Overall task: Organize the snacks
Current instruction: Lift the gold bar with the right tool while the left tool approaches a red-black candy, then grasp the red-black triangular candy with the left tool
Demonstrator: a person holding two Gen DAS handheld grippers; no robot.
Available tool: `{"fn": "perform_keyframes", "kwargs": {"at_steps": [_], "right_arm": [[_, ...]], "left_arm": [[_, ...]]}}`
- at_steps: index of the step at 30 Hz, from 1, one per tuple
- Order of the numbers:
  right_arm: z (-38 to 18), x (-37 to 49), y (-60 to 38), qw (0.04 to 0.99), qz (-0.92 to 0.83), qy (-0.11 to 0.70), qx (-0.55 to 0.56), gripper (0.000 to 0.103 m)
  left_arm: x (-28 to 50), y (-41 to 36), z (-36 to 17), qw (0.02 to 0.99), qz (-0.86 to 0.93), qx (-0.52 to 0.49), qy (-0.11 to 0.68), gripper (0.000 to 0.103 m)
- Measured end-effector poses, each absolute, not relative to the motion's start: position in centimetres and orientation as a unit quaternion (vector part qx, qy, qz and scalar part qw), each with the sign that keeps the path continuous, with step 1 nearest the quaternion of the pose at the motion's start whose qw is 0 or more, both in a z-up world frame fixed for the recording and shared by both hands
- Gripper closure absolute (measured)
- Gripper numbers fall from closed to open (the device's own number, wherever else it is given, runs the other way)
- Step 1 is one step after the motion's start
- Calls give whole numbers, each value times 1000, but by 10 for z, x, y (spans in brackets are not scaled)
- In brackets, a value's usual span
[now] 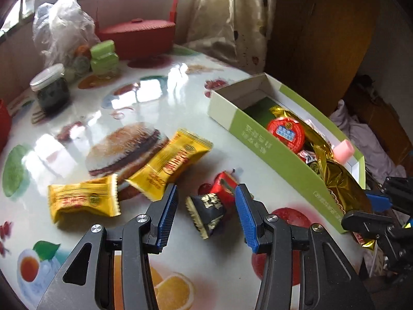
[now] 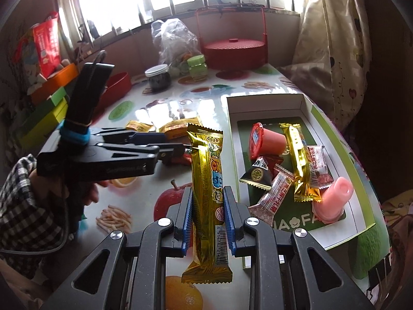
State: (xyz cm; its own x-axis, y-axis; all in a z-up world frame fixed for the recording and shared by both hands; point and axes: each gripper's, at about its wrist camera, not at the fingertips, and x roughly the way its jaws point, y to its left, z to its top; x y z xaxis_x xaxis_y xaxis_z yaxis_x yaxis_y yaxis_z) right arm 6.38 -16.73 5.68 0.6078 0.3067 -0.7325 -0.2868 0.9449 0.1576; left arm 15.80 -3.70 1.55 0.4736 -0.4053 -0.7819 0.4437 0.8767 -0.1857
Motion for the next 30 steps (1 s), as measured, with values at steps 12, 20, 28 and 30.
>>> {"fn": "perform_keyframes", "kwargs": {"at_steps": [12,20,28,30], "right_arm": [[57,63,-169,897,165,410,15,82],[56,63,-171,897,166,410,20,82],[55,63,-173,897,164,410,25,82],[54,63,-172,897,163,410,26,82]], "left_arm": [[149,-54,15,852,-265,56,448,56],[144,-66,13,848,-271,90,447,56],[139,-68,12,851,-269,88,442,58],[138,-68,13,851,-271,88,441,65]]}}
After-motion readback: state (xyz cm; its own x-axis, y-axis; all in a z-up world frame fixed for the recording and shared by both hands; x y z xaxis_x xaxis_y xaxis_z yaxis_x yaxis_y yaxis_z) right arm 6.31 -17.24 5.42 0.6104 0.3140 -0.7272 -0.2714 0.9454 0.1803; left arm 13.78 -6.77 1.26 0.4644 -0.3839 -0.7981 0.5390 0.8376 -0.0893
